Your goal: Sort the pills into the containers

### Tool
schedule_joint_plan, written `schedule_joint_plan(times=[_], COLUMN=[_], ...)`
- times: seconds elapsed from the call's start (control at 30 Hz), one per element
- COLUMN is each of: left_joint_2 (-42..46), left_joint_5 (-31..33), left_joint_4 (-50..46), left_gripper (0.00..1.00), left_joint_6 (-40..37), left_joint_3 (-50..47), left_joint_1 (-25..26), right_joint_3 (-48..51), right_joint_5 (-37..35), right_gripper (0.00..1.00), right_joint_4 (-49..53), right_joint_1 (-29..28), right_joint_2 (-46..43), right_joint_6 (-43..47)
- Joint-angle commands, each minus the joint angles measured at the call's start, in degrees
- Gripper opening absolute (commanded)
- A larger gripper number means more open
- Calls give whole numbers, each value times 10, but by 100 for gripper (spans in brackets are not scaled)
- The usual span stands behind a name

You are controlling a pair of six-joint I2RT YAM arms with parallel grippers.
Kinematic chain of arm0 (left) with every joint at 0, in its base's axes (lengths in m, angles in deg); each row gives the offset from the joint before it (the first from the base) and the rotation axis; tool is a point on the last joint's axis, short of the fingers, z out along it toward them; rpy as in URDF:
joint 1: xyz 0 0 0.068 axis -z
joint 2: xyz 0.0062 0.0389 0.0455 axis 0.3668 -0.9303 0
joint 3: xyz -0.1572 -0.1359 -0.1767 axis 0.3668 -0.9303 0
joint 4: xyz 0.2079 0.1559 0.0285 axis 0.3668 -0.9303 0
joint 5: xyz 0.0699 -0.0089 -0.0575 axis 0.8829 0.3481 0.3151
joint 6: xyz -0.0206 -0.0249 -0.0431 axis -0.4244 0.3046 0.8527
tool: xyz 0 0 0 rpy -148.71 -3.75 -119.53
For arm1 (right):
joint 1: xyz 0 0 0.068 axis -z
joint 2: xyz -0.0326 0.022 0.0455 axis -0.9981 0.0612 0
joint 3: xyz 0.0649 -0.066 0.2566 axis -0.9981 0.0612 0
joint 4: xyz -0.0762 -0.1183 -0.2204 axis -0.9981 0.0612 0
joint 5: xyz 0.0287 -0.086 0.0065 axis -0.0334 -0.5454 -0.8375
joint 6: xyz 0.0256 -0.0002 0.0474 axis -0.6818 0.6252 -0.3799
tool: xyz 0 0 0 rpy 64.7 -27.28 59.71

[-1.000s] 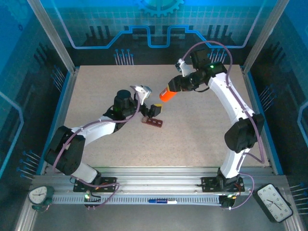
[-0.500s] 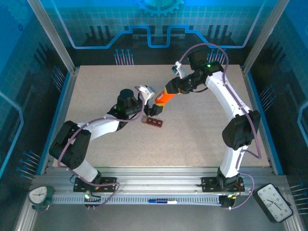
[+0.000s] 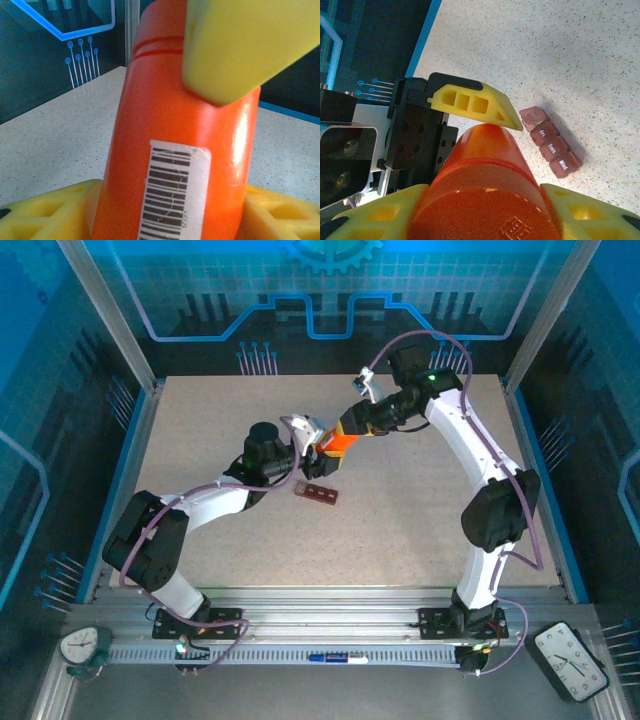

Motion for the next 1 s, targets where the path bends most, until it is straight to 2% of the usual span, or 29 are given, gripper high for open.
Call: schedule_joint_plan(times=[0.0,0.13,0.23,0.3,0.4,0.67,0.97], left_joint_2=[-7,-7,-7,-7,-8,-14,-22], left_joint_5=[-13,-14,-18,-16,-14,-17,-13], left_joint_4=[9,5,0,0,0,2,-13], left_gripper=[60,51,50,60,67,69,78], left_joint_6=[9,17,22,28,30,32,30], left_joint_3=[21,24,26,26,25,25,22], left_joint_1=[5,5,6,6,6,5,5], right_joint_3=[11,22,34,39,41,45,52], right_joint_5=[29,36,43,46,49,54,63], right_gripper=[34,34,34,34,34,32,31], right_joint_4=[-1,-8,-21,-25,-28,-35,-46], right_joint_1=[-7,-8,-6,-7,-6,-2,8], right_joint_2=[-11,-15,-18,-18,-17,-17,-20], right_joint_6=[-10,-14,-21,-23,-25,-30,-38])
